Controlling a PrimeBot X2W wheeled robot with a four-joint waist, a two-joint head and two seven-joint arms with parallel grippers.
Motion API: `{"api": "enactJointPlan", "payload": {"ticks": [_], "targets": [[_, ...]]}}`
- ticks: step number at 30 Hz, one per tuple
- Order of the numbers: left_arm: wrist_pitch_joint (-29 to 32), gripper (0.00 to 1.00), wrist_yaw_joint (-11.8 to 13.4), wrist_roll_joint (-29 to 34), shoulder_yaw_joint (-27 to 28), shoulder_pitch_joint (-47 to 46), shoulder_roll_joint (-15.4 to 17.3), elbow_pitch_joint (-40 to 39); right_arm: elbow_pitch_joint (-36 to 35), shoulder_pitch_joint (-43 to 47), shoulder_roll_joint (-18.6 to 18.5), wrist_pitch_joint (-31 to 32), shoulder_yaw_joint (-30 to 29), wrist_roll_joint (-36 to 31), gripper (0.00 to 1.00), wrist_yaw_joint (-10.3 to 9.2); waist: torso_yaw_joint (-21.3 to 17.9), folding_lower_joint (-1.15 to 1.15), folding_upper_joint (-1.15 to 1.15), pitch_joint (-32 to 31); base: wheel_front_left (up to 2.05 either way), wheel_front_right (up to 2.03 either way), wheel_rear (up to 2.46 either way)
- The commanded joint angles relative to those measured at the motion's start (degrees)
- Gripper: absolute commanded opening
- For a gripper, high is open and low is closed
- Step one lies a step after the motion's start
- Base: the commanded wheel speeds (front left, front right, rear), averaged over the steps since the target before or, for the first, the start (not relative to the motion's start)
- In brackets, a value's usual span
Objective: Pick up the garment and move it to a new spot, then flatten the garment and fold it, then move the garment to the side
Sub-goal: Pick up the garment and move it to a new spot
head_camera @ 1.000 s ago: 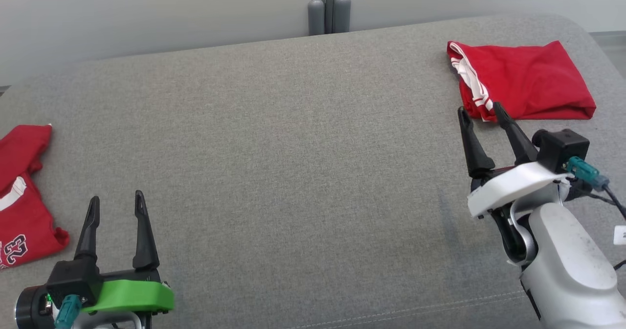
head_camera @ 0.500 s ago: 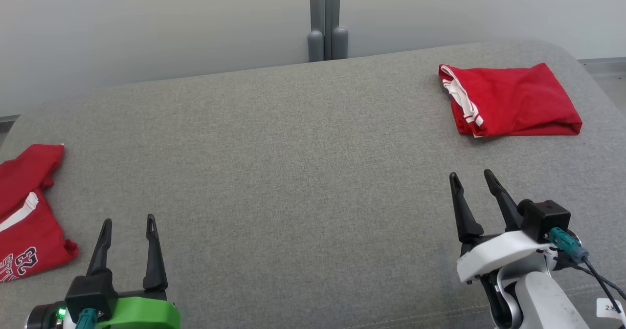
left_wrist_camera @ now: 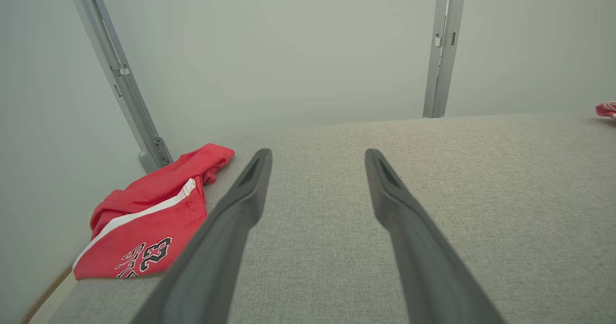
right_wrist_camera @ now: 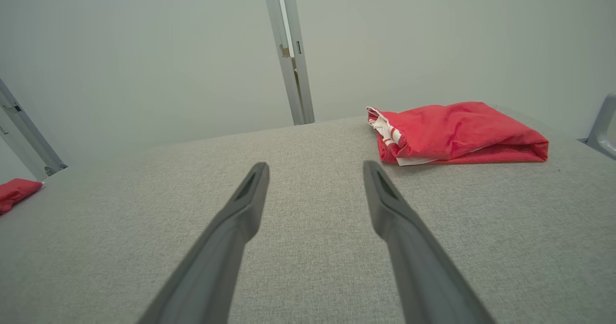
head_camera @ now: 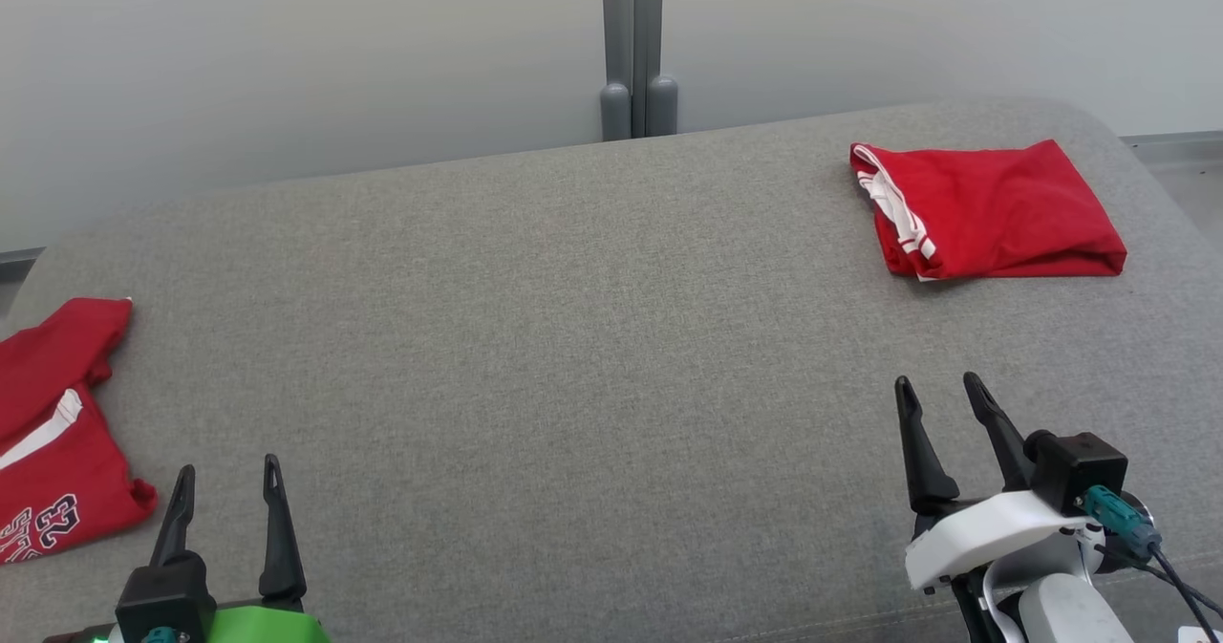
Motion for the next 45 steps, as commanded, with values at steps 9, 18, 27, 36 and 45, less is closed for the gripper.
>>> {"api": "enactJointPlan", "payload": {"ticks": [9, 18, 27, 36, 45], "targets": [[0.0, 1.0, 0.3, -0.8, 0.0, 0.4, 0.3, -0.4, -1.3, 0.9, 0.0, 0.9, -0.4, -0.1, 1.0, 0.0, -0.1, 0.0, 0.0, -0.1, 0.0, 0.0, 0.0], [0.0, 1.0, 0.2, -1.2, -0.2, 0.4, 0.4, -0.6, -1.6, 1.5, 0.0, 1.3, -0.6, 0.2, 1.0, 0.0, 0.4, 0.0, 0.0, 0.2, 0.0, 0.0, 0.0], [0.0, 1.0, 0.4, -1.3, -0.4, 0.0, 0.9, -0.2, -1.2, 1.8, 0.0, 1.2, -0.6, 0.5, 1.0, 0.0, 3.9, 0.0, 0.0, 0.2, 0.0, 0.0, 0.0], [0.0, 1.0, 0.8, -1.5, -0.2, 0.7, 1.5, -0.4, -0.4, 2.3, 0.0, 0.9, 0.1, 1.0, 1.0, 0.0, 9.9, 0.0, 0.0, 0.0, 0.0, 0.0, 0.0], [0.1, 1.0, 0.9, -1.9, -0.3, 1.0, 1.9, -0.3, 0.2, 2.4, 0.0, 0.7, 1.1, 1.2, 1.0, 0.0, 16.0, 0.0, 0.0, -0.2, 0.0, 0.0, 0.0]]}}
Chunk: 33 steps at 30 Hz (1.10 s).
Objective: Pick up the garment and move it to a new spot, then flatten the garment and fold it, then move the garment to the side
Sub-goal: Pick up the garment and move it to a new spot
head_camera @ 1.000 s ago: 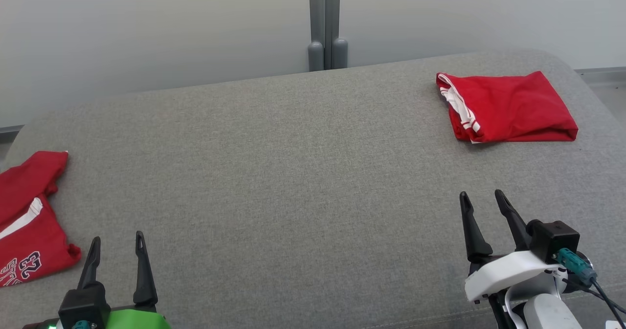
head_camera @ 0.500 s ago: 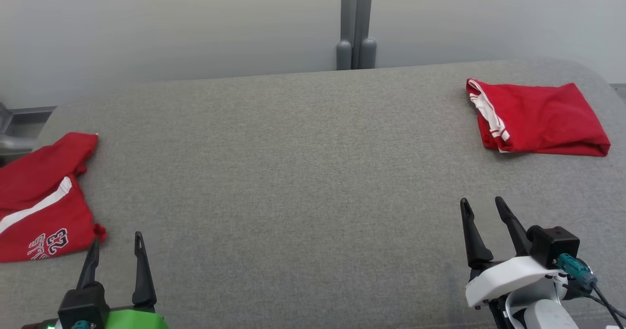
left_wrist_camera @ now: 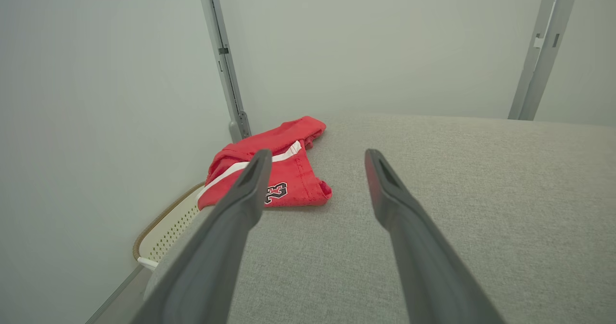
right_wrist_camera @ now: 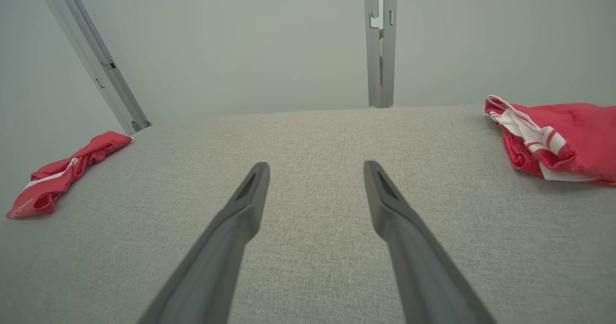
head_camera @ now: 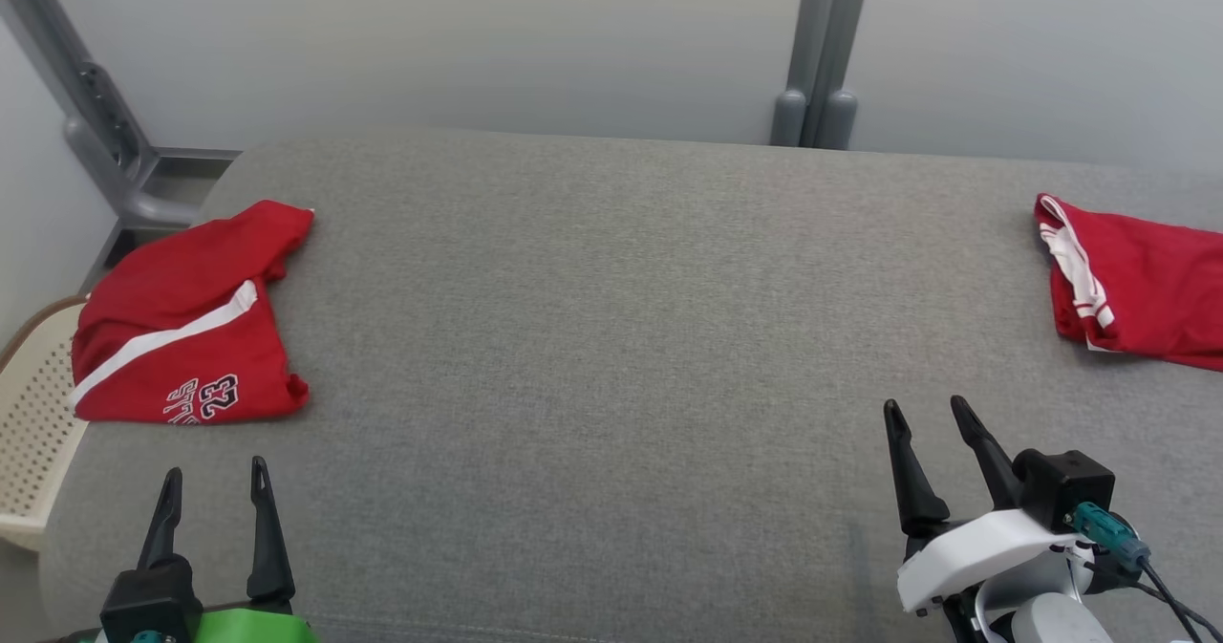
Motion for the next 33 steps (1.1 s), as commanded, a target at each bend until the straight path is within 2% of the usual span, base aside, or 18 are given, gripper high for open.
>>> {"api": "enactJointPlan", "payload": {"ticks": [1, 19, 33], "targets": [[0.1, 1.0, 0.1, -0.1, 0.1, 0.5, 0.4, -0.1, 0.3, 0.5, -0.2, -0.3, 0.3, 0.3, 1.0, 0.0, 3.3, 0.0, 0.0, -0.1, 0.0, 0.0, 0.0], [1.2, 1.0, 0.7, -0.8, -0.7, 1.4, 1.5, -1.1, 2.1, 0.4, -0.2, -1.0, 2.5, 1.7, 1.0, 0.0, 15.6, 0.0, 0.0, -1.8, 0.0, 0.0, 0.0], [0.9, 1.0, 1.7, -1.7, -0.4, 2.6, 1.8, -2.1, 3.3, -1.4, -0.2, -1.1, 4.4, 2.1, 1.0, 0.0, 17.1, 0.0, 0.0, -1.6, 0.0, 0.0, 0.0]]}}
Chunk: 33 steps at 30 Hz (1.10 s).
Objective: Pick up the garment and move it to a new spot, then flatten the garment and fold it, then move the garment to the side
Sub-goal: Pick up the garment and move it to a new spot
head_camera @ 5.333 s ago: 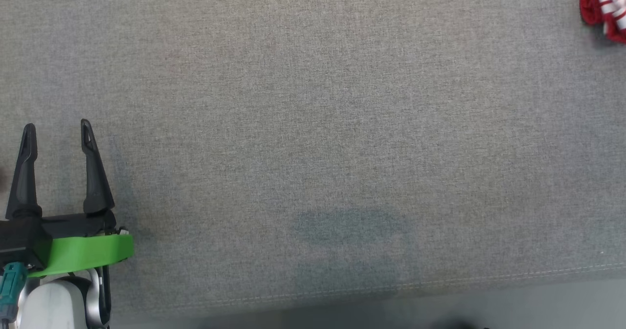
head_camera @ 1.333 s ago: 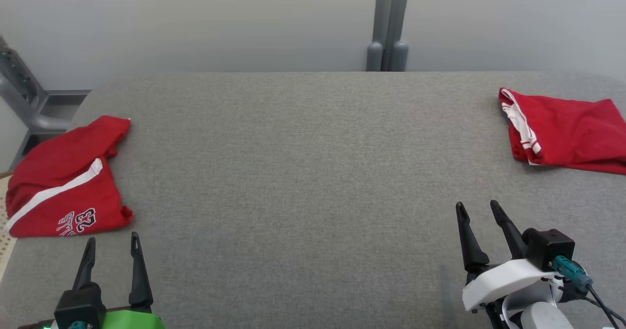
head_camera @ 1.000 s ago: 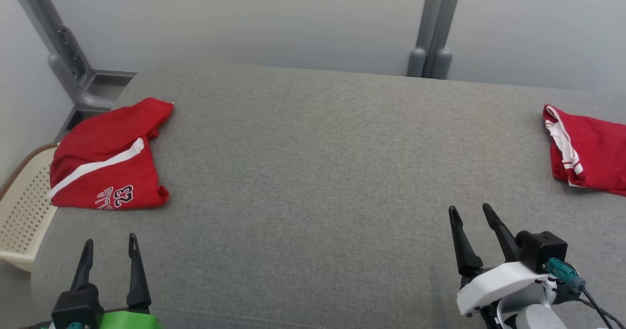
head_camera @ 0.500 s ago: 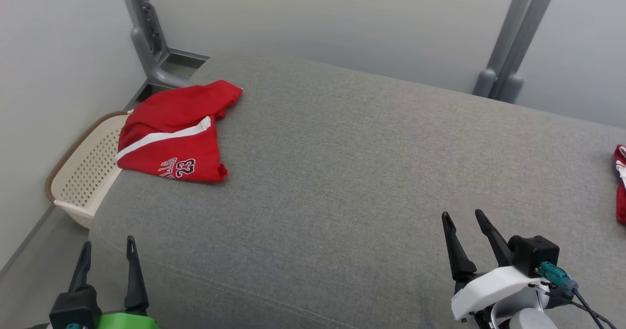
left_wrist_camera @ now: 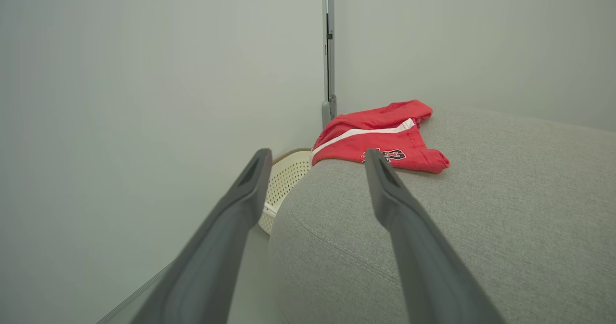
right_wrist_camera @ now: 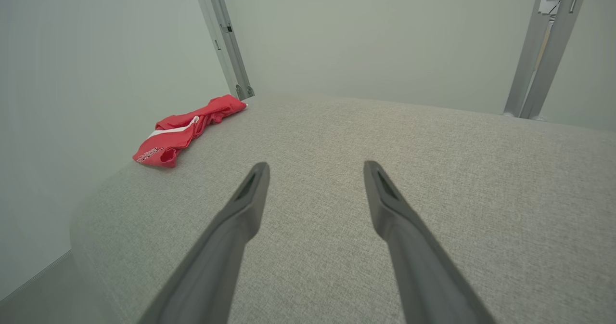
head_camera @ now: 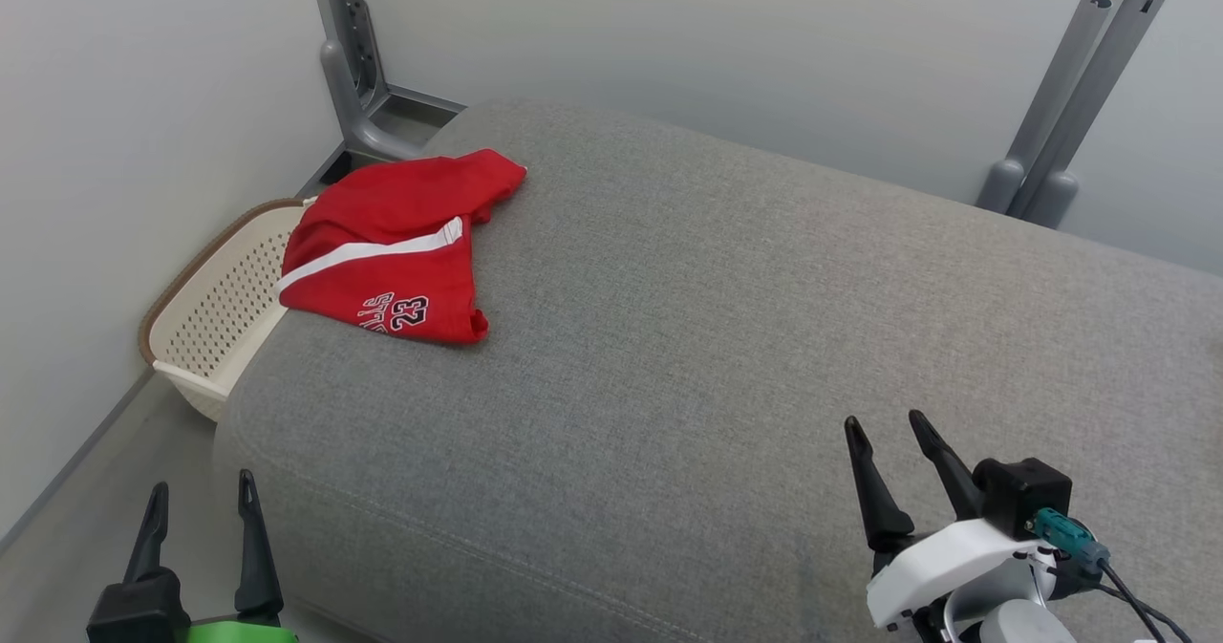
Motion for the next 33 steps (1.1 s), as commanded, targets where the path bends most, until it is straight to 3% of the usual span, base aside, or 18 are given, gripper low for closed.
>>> {"api": "enactJointPlan", "payload": {"ticks": [1, 14, 26, 33], "targets": [[-0.2, 1.0, 0.3, -0.4, -0.1, 0.6, 0.2, -0.3, 0.2, -0.5, -0.3, -0.3, 0.1, 0.4, 1.0, 0.0, -0.1, 0.0, 0.0, 0.0, 0.0, 0.0, 0.0], [1.4, 1.0, -1.3, 0.6, -2.4, -6.1, 2.3, -1.0, 0.3, 0.0, -0.3, -0.1, -0.3, 0.0, 1.0, 0.0, -3.0, 0.0, 0.0, 0.6, 0.0, 0.0, 0.0], [5.4, 1.0, -4.0, 0.0, -2.2, -25.7, 7.6, -0.7, -1.9, -3.1, -0.3, 1.7, -0.9, -2.4, 1.0, 0.0, -10.4, 0.0, 0.0, 5.4, 0.0, 0.0, 0.0], [7.2, 1.0, -5.6, -2.3, -1.3, -35.9, 10.0, 5.6, -2.8, -4.3, -0.3, 2.4, -1.9, -3.6, 1.0, 0.0, -14.8, 0.0, 0.0, 8.2, 0.0, 0.0, 0.0]]}}
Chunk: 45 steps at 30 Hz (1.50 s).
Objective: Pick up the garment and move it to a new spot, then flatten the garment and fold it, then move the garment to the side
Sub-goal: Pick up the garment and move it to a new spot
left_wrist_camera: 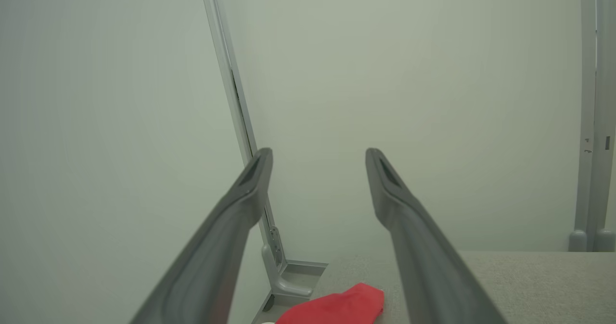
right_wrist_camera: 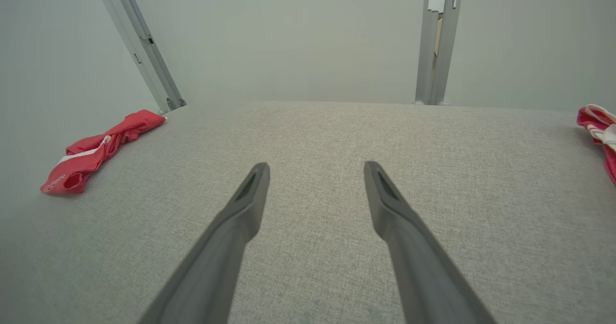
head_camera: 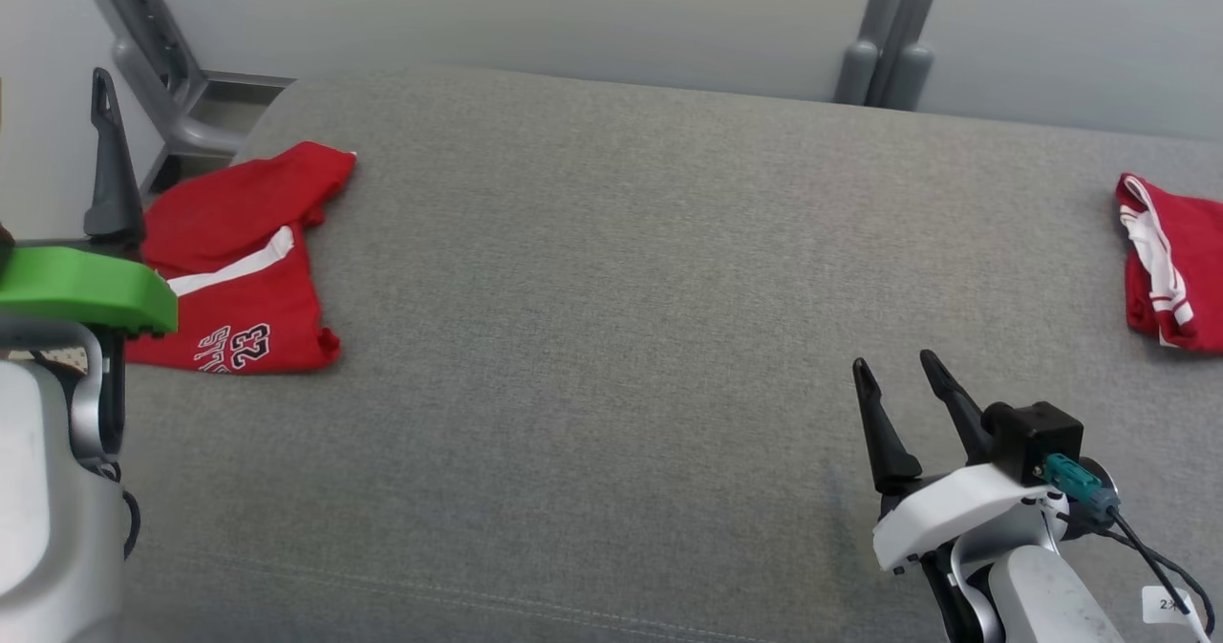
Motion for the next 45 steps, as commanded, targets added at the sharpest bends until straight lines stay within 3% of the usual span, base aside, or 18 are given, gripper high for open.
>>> {"api": "enactJointPlan", "payload": {"ticks": [1, 20, 37, 45], "targets": [[-0.1, 1.0, -0.4, -0.1, 0.2, -0.9, 0.5, 0.6, -0.3, -0.5, -0.2, 0.1, 0.0, -0.4, 1.0, 0.0, -2.8, 0.0, 0.0, 2.3, 0.0, 0.0, 0.0], [-0.6, 1.0, -3.0, -3.2, 0.8, -17.2, 8.5, 30.7, -4.0, -4.2, -1.1, 2.4, -1.3, -2.4, 1.0, 0.0, -12.4, 0.0, 0.0, 12.0, 0.0, 0.0, 0.0], [0.9, 1.0, -4.0, -4.9, -1.7, -23.9, 10.3, 54.4, -8.1, -5.9, -1.8, 4.3, -2.3, -3.1, 1.0, 0.0, -14.9, 0.0, 0.0, 19.0, 0.0, 0.0, 0.0], [3.5, 1.0, -3.9, -6.1, -1.4, -24.0, 11.9, 58.3, -8.8, -6.2, -1.9, 4.8, -2.4, -3.3, 1.0, 0.0, -16.0, 0.0, 0.0, 20.4, 0.0, 0.0, 0.0]]}}
